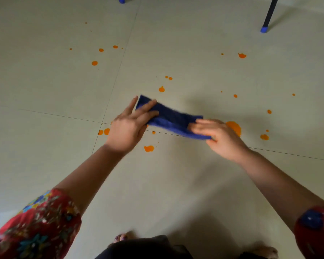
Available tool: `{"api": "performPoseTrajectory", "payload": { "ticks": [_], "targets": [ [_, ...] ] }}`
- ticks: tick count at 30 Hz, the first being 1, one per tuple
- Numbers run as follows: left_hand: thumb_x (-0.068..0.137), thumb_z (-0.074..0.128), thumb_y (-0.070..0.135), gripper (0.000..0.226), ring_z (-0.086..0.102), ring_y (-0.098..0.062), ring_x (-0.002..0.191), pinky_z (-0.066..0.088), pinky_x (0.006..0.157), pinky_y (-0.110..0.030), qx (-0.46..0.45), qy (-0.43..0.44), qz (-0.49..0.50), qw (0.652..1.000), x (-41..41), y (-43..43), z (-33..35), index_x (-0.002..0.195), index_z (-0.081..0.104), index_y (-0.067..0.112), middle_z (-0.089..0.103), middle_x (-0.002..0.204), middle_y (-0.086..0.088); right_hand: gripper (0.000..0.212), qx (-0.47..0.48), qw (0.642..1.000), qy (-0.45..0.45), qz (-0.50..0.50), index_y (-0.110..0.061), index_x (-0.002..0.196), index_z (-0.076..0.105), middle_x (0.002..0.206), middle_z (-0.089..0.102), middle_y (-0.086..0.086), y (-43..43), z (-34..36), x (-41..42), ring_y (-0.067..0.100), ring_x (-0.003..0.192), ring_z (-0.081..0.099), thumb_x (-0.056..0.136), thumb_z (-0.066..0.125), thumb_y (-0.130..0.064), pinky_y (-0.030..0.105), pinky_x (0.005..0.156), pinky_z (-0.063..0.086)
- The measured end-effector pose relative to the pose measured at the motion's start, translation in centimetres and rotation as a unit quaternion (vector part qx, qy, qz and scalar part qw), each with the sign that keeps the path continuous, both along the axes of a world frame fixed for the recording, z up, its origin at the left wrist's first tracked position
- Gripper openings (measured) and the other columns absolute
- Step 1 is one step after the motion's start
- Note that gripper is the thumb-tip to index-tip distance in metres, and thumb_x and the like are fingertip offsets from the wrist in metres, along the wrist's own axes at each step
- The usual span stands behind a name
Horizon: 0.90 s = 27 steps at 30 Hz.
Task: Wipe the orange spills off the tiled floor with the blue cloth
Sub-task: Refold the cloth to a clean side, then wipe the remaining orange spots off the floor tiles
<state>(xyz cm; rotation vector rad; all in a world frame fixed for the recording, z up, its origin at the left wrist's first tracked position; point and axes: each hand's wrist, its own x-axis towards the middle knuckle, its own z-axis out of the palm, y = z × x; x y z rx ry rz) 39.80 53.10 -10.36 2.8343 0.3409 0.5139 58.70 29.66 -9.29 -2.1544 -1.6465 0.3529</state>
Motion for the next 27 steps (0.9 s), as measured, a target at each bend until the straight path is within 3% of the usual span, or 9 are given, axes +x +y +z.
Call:
{"api": "performPoseTrajectory", "payload": {
  "ticks": [3, 6, 8, 10, 13, 16, 20, 23, 27],
  "targets": [
    [0.083, 0.054, 0.028, 0.045, 0.037, -0.026, 0.140, 0.032, 0.108, -0.057, 0.020, 0.069, -0.090, 0.993, -5.3, -2.9, -4.1, 0.127, 0.062, 0.029, 0.045, 0.148, 0.007, 0.065, -0.180, 0.975, -0.106, 0.077, -0.031, 0.105, 0.075, 0.130, 0.063, -0.006, -2.2, -3.5, -0.6, 0.020, 0.129, 0.051, 0.063, 0.049, 0.010, 0.038, 0.104, 0.037],
    [0.083, 0.058, 0.047, 0.053, 0.033, -0.014, 0.142, 0.024, 0.115, -0.050, -0.055, 0.122, -0.118, 0.984, -10.1, -4.9, -7.3, 0.133, 0.057, 0.030, 0.041, 0.150, 0.010, 0.045, -0.125, 0.976, 0.000, -0.178, -0.024, 0.097, 0.076, 0.107, 0.073, 0.001, -1.2, -5.2, -4.3, 0.027, 0.103, 0.065, 0.076, 0.051, 0.008, 0.035, 0.086, 0.049],
    [0.088, 0.054, 0.045, 0.048, 0.037, -0.014, 0.140, 0.026, 0.114, -0.047, -0.101, 0.104, -0.047, 0.988, -10.9, -4.5, -7.9, 0.132, 0.058, 0.026, 0.043, 0.149, 0.008, 0.031, -0.055, 0.901, 0.123, -0.411, -0.017, 0.110, 0.071, 0.112, 0.071, 0.005, 2.4, -6.2, -8.2, 0.028, 0.105, 0.063, 0.090, 0.050, -0.006, 0.035, 0.088, 0.047],
    [0.095, 0.045, 0.039, 0.044, 0.036, -0.015, 0.140, 0.026, 0.114, -0.046, -0.111, 0.086, 0.030, 0.990, -10.8, -3.3, -8.3, 0.134, 0.057, 0.023, 0.043, 0.149, 0.006, 0.039, -0.071, 0.806, 0.206, -0.550, -0.010, 0.134, 0.056, 0.134, 0.057, 0.015, 6.9, -7.4, -12.0, 0.032, 0.124, 0.050, 0.098, 0.048, -0.025, 0.035, 0.104, 0.034],
    [0.098, 0.037, 0.037, 0.044, 0.032, -0.017, 0.142, 0.022, 0.116, -0.044, -0.123, 0.096, 0.118, 0.981, -10.8, -1.0, -9.3, 0.138, 0.052, 0.023, 0.038, 0.153, 0.005, 0.066, -0.072, 0.762, 0.212, -0.608, -0.005, 0.152, 0.023, 0.156, 0.024, 0.014, 12.2, -9.4, -14.6, 0.029, 0.146, 0.017, 0.101, 0.040, -0.043, 0.040, 0.118, 0.006],
    [0.097, 0.031, 0.041, 0.048, 0.031, -0.019, 0.143, 0.020, 0.115, -0.043, -0.144, 0.103, 0.208, 0.962, -11.3, 1.6, -10.3, 0.138, 0.049, 0.025, 0.036, 0.154, 0.005, 0.066, -0.117, 0.813, 0.115, -0.558, -0.008, 0.154, 0.019, 0.162, 0.016, 0.006, 15.1, -11.4, -15.3, 0.026, 0.150, 0.006, 0.101, 0.029, -0.046, 0.048, 0.119, -0.001],
    [0.095, 0.031, 0.042, 0.055, 0.026, -0.019, 0.145, 0.019, 0.116, -0.043, -0.146, 0.117, 0.283, 0.941, -12.8, 4.5, -11.1, 0.146, 0.040, 0.025, 0.030, 0.156, 0.005, 0.058, -0.135, 0.951, -0.080, -0.265, -0.021, 0.150, 0.035, 0.159, 0.028, 0.001, 11.3, -12.8, -15.4, 0.025, 0.148, 0.022, 0.097, 0.028, -0.045, 0.053, 0.118, 0.011],
    [0.096, 0.028, 0.040, 0.056, 0.019, -0.019, 0.147, 0.016, 0.117, -0.042, -0.148, 0.125, 0.302, 0.933, -13.9, 5.2, -11.7, 0.149, 0.032, 0.025, 0.023, 0.159, 0.005, 0.055, -0.158, 0.953, -0.127, -0.227, -0.039, 0.149, 0.030, 0.162, 0.017, 0.011, 7.6, -13.2, -12.3, 0.034, 0.149, 0.013, 0.095, 0.029, -0.047, 0.062, 0.115, 0.008],
    [0.097, 0.029, 0.037, 0.057, 0.014, -0.016, 0.148, 0.013, 0.119, -0.041, -0.135, 0.130, 0.319, 0.929, -13.8, 4.9, -12.0, 0.152, 0.024, 0.026, 0.019, 0.160, 0.007, 0.077, -0.176, 0.926, -0.110, -0.316, -0.025, 0.155, 0.013, 0.162, 0.017, 0.012, 12.6, -13.2, -8.1, 0.032, 0.149, 0.013, 0.081, 0.024, -0.042, 0.064, 0.115, 0.010]
  ]
}}
